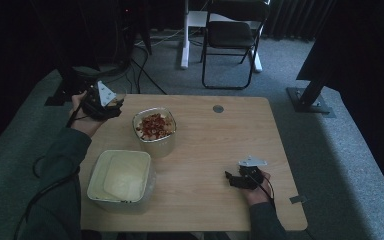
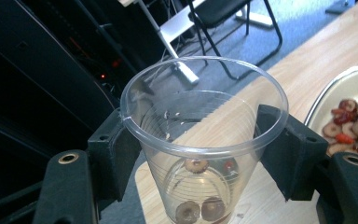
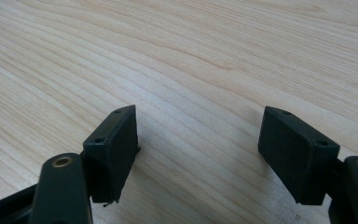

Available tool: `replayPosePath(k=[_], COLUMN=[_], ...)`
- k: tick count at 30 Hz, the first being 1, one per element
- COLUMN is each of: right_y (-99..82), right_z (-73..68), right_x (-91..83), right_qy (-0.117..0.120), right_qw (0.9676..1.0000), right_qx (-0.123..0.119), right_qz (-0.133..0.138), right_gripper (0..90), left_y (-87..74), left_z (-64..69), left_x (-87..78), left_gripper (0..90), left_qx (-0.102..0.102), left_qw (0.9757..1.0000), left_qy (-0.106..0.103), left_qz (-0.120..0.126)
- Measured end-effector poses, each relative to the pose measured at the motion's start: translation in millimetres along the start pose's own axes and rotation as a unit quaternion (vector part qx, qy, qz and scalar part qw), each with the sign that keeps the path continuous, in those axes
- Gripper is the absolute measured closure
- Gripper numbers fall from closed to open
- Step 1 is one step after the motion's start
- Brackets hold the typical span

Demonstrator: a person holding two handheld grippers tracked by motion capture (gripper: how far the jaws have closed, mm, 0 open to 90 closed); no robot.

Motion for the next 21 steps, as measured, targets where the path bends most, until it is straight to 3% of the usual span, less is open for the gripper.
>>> replayPosePath(k=[5, 9, 11, 12, 18, 21], right_y=[0.0, 0.0, 0.0, 0.0, 0.0, 0.0], right_z=[0.0, 0.0, 0.0, 0.0, 0.1, 0.0], right_x=[0.0, 0.0, 0.0, 0.0, 0.0, 0.0], right_qy=[0.0, 0.0, 0.0, 0.0, 0.0, 0.0], right_qw=[1.0, 1.0, 1.0, 1.0, 1.0, 1.0], right_qx=[0.0, 0.0, 0.0, 0.0, 0.0, 0.0], right_qz=[0.0, 0.0, 0.0, 0.0, 0.0, 0.0], right_gripper=[27.9, 28.0, 28.0, 28.0, 27.9, 28.0], left_y=[1.1, 4.4, 5.1, 7.1, 10.2, 11.5], left_z=[7.0, 14.4, 15.5, 19.4, 30.7, 35.9], left_x=[3.2, 4.8, 5.0, 5.4, 6.7, 7.3], left_gripper=[32.8, 33.1, 33.3, 33.3, 33.6, 33.6], left_qx=[0.037, 0.076, 0.083, 0.101, 0.158, 0.193], left_qw=[0.9991, 0.9966, 0.996, 0.9943, 0.9864, 0.9798], left_qy=[-0.009, -0.008, -0.008, -0.005, 0.001, 0.002], left_qz=[-0.02, -0.03, -0.032, -0.033, -0.044, -0.052])
Point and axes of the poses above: each handheld gripper's, and its own axes: x roughly forward along the jaws, y roughly out of its top, z roughly to its right, the point moved 1 cm from there along x, roughly forward along the jaws, and after that the axes turned 12 degrees about z, right-handed, at the moved point
